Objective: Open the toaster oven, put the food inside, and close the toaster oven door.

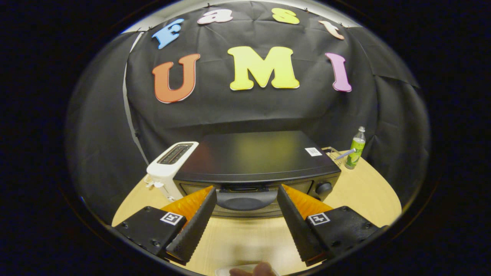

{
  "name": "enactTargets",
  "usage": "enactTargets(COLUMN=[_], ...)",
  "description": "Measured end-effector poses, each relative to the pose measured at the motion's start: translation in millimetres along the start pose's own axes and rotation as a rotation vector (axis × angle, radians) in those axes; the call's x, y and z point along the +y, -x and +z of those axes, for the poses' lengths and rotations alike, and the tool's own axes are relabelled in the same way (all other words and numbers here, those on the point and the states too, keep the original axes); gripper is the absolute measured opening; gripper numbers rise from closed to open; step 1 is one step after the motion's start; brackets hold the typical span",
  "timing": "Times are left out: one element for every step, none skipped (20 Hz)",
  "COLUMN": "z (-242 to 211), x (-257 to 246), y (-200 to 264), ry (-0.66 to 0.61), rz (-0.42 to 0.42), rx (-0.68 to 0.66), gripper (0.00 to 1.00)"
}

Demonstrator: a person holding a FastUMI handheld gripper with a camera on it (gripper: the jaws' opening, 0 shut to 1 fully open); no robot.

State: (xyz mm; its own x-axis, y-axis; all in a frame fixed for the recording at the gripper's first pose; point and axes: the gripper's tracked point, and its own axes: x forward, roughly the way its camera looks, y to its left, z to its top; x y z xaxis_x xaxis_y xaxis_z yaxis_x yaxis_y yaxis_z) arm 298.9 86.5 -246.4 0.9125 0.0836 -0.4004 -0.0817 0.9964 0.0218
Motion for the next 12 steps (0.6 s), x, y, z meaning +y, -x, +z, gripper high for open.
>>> enactTargets(z=[0,-2,-3,-5,-5,-5,-4,-3,-1,-5,-4,-5], x=[2,6,9,10,11,11,12,13,14,12,12,13], y=[-8,-13,-18,-20,-21,-22,-24,-26,-24,-27,-27,-26], ry=[0.010,0.018,0.025,0.022,0.024,0.032,0.044,0.045,0.033,0.028,0.017,0.002], rz=[0.007,0.017,0.025,0.028,0.022,0.020,0.019,0.018,0.012,0.001,-0.006,-0.009], rx=[0.004,0.008,0.014,0.021,0.021,0.022,0.023,0.029,0.028,0.038,0.033,0.030], gripper=[1.00,1.00,1.00,1.00,1.00,1.00,1.00,1.00,1.00,1.00,1.00,1.00])
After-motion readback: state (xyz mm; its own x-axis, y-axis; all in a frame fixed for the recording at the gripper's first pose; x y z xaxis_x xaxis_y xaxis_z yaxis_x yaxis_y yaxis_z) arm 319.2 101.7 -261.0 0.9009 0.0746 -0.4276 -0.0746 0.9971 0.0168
